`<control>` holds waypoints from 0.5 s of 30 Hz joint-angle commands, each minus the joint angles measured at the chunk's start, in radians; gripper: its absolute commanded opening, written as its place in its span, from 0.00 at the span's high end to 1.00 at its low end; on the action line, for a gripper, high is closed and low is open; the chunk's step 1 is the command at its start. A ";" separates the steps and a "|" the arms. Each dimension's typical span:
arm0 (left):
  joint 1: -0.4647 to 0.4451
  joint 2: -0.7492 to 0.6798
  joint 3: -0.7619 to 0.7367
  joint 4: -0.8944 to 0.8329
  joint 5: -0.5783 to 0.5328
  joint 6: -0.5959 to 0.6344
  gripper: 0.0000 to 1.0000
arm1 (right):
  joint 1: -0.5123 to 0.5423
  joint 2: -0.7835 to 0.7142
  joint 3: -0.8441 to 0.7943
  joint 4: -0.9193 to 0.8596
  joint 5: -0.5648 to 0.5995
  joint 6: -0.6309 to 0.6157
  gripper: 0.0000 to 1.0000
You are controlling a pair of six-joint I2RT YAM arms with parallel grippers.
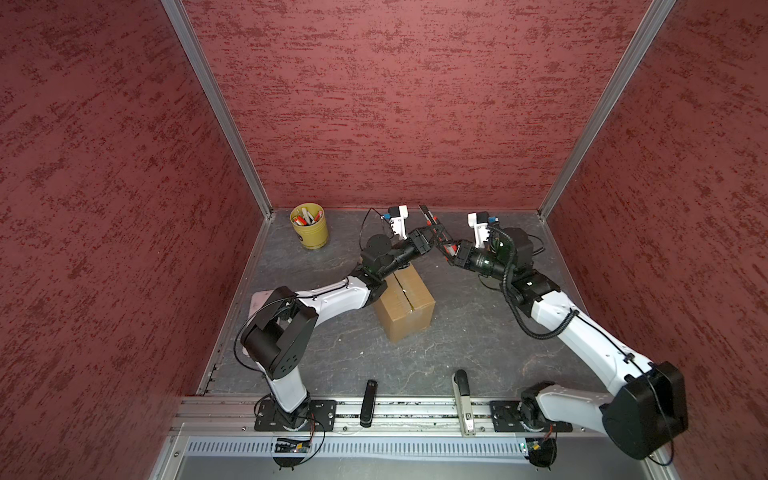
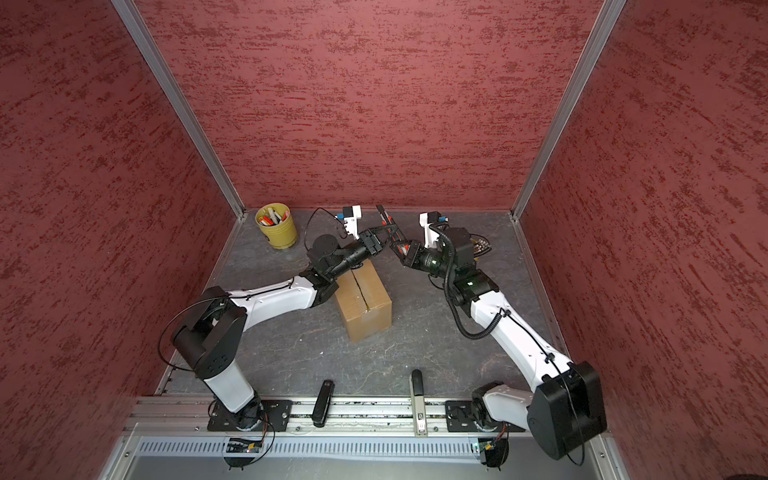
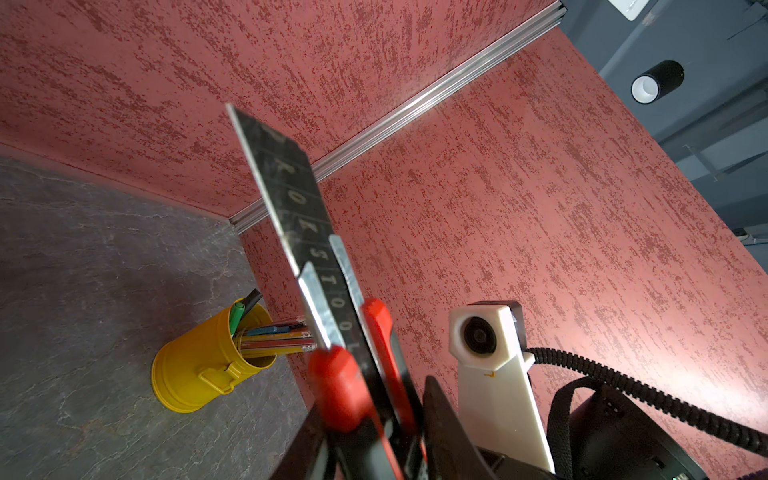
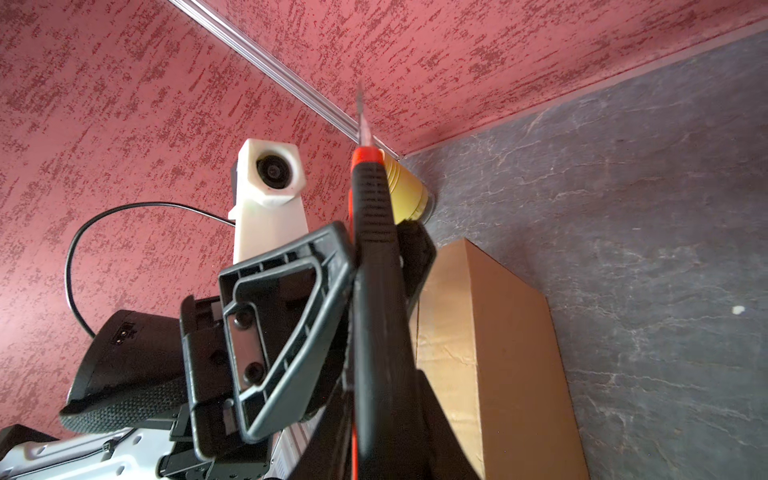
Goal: Unpack the express box
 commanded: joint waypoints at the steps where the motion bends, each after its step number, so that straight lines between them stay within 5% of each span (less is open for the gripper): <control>1: 0.008 0.008 -0.027 0.026 0.013 0.044 0.99 | 0.004 -0.021 0.024 0.025 0.029 0.010 0.68; 15: 0.014 0.002 -0.051 0.062 0.014 0.039 1.00 | 0.005 -0.031 0.025 0.018 0.059 -0.002 0.53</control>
